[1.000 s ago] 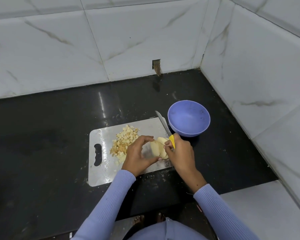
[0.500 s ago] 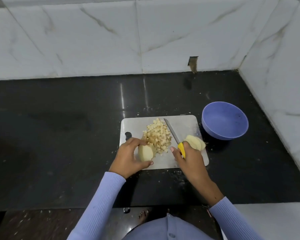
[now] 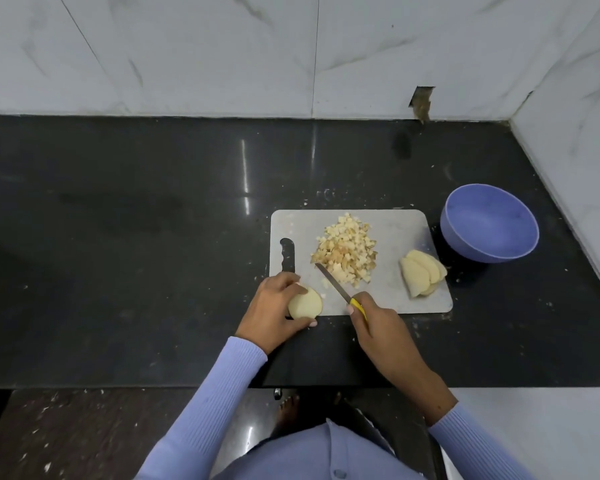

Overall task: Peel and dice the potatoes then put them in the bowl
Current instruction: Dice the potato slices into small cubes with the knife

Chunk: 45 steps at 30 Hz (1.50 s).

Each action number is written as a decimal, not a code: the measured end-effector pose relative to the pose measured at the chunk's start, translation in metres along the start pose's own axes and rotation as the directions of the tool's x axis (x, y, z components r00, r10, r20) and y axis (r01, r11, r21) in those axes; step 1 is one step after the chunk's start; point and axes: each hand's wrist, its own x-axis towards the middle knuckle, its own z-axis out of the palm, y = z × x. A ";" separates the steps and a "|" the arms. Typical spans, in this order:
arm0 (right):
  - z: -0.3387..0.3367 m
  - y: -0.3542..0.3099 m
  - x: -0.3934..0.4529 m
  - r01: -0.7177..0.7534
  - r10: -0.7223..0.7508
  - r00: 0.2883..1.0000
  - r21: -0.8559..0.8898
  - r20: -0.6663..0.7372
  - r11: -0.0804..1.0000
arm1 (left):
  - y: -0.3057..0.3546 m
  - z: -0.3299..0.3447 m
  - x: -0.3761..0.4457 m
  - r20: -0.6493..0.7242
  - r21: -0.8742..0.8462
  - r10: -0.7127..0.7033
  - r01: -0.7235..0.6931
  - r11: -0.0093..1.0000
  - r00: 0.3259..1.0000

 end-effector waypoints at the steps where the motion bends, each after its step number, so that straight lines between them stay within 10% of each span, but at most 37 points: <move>1: 0.002 -0.002 -0.001 -0.009 0.009 1.000 -0.005 0.006 1.000 | -0.001 0.003 -0.003 -0.035 -0.009 0.009 -0.009 1.000 0.999; 20: 0.016 -0.016 -0.022 -0.182 0.188 0.982 -0.186 0.014 0.966 | -0.004 0.024 -0.016 -0.066 -0.137 -0.037 0.028 0.990 0.997; 45: 0.013 -0.029 -0.041 -0.197 0.295 0.934 -0.398 0.203 0.896 | 0.000 0.023 -0.014 -0.190 0.105 0.047 -0.027 0.994 0.981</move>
